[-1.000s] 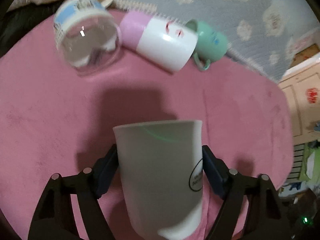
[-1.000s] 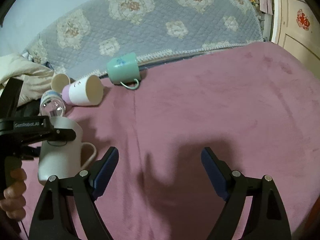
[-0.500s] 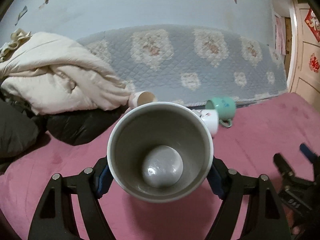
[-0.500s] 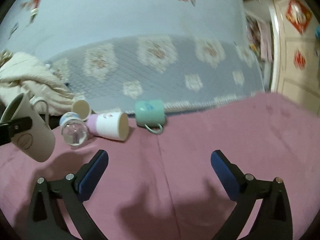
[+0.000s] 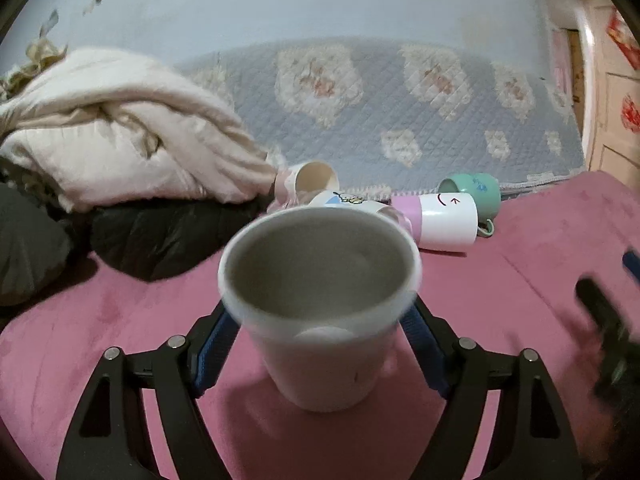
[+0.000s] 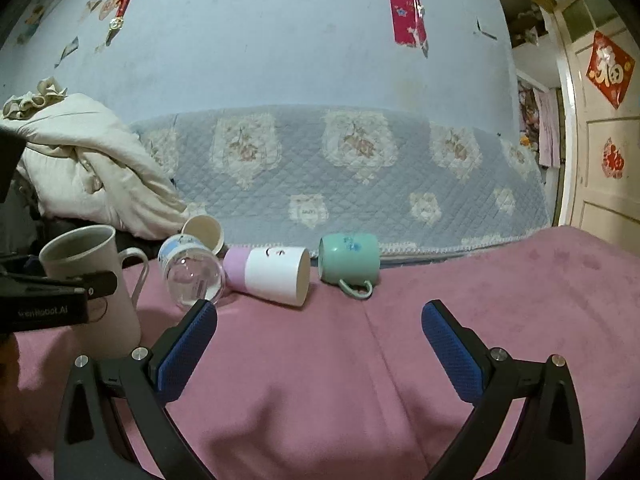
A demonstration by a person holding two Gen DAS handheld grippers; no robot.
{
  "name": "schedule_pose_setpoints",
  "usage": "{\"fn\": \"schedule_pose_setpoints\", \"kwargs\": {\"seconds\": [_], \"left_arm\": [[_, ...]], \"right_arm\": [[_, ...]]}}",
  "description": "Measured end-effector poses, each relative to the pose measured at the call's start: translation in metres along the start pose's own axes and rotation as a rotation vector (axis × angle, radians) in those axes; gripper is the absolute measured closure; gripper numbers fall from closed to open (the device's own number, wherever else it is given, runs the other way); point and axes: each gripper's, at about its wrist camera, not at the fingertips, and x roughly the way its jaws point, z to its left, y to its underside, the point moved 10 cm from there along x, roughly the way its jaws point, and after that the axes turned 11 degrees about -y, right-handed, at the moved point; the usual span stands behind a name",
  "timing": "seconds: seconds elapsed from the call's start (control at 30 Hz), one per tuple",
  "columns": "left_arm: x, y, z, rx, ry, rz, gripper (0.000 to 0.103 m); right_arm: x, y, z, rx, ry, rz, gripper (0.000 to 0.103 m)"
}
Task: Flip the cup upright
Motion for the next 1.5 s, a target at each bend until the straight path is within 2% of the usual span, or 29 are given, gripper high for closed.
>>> {"fn": "schedule_pose_setpoints", "kwargs": {"seconds": [0.07, 0.2, 0.3, 0.37, 0.43, 0.47, 0.53, 0.6, 0.7, 0.77, 0.97, 1.3, 1.5], "left_arm": [[0.003, 0.003, 0.004, -0.043, 0.04, 0.017, 0.019], [-0.016, -0.009, 0.023, -0.139, 0.06, -0.079, 0.005], [-0.033, -0.013, 0.029, -0.153, 0.071, -0.127, 0.001], [-0.046, -0.011, 0.034, -0.101, 0.043, -0.151, 0.001], [-0.071, -0.012, 0.052, -0.073, -0.043, -0.249, 0.0], [-0.083, -0.013, 0.061, -0.076, -0.062, -0.301, 0.0], [-0.097, -0.018, 0.076, -0.105, -0.055, -0.365, 0.0], [-0.09, -0.018, 0.086, -0.138, -0.038, -0.338, 0.0], [-0.068, -0.005, 0.088, -0.17, 0.018, -0.254, 0.0], [-0.062, -0.001, 0.09, -0.187, 0.036, -0.231, 0.0], [-0.069, 0.001, 0.083, -0.161, 0.029, -0.262, 0.0], [-0.067, 0.005, 0.084, -0.17, 0.02, -0.245, 0.0], [-0.067, 0.005, 0.081, -0.147, 0.012, -0.248, 0.0]], "right_arm": [[-0.004, 0.001, -0.004, 0.026, -0.01, -0.017, 0.0], [-0.013, -0.002, -0.005, 0.03, -0.006, -0.055, 0.0], [-0.015, -0.005, 0.005, -0.01, -0.017, -0.063, 0.0], [-0.019, -0.009, 0.016, -0.046, -0.039, -0.073, 0.0], [-0.024, -0.013, 0.027, -0.048, -0.086, -0.076, 0.0], [-0.027, -0.014, 0.032, -0.04, -0.11, -0.077, 0.0], [-0.03, -0.016, 0.043, -0.002, -0.173, -0.08, 0.0], [-0.033, -0.016, 0.052, 0.012, -0.193, -0.085, 0.0], [-0.034, -0.009, 0.057, -0.015, -0.152, -0.083, 0.0], [-0.032, -0.005, 0.055, -0.004, -0.143, -0.074, 0.0], [-0.025, -0.001, 0.047, 0.036, -0.148, -0.053, 0.0], [-0.026, 0.001, 0.082, -0.171, -0.086, -0.051, 0.0], [-0.025, 0.004, 0.086, -0.197, -0.079, -0.041, 0.0]]}}
